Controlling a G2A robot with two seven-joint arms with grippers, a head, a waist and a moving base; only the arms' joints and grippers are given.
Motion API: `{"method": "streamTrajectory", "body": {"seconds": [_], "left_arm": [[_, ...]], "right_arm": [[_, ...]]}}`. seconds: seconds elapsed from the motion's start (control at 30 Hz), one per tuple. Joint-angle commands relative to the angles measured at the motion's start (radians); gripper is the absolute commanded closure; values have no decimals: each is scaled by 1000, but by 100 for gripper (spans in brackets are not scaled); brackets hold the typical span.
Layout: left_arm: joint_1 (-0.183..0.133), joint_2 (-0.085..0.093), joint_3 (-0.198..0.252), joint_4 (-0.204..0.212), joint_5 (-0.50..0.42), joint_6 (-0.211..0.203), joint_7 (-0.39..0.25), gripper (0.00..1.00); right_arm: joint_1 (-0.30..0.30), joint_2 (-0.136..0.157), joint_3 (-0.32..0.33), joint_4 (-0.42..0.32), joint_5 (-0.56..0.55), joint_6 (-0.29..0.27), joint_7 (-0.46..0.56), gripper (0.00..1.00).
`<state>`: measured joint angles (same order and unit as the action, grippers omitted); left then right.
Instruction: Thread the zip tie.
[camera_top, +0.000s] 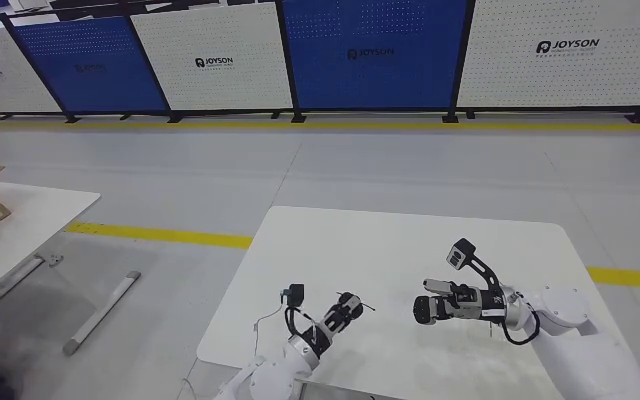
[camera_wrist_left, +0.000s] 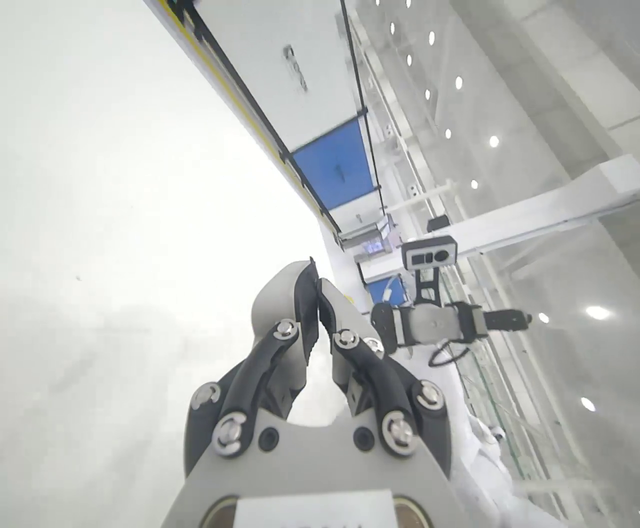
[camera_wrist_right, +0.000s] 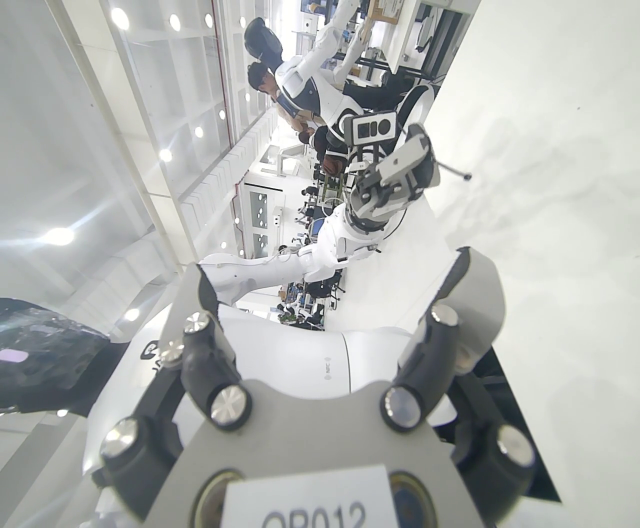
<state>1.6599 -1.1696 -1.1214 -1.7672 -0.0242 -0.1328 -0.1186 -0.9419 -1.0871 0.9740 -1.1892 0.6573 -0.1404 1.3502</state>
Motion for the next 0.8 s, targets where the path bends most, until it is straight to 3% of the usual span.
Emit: {"method": "streamTrajectory", "body": {"seconds": [0.0, 0.27, 0.37, 0.5, 0.53, 0.77], "left_arm": [[0, 0, 0, 0, 10, 2, 7, 100], [-7, -2, 6, -2, -19, 3, -5, 100], [-8, -5, -5, -23, -103, -55, -5, 100], [25, 1, -56, -65, -221, -181, -51, 100], [40, 3, -72, -81, -237, -207, -59, 100], [140, 9, -184, -298, -304, -207, -112, 100]], "right_arm": [[0, 0, 0, 0, 0, 0, 0, 0], [0, 0, 0, 0, 0, 0, 0, 0], [0, 0, 0, 0, 0, 0, 0, 0], [0, 0, 0, 0, 0, 0, 0, 0], [0, 0, 0, 0, 0, 0, 0, 0], [0, 0, 0, 0, 0, 0, 0, 0]]}}
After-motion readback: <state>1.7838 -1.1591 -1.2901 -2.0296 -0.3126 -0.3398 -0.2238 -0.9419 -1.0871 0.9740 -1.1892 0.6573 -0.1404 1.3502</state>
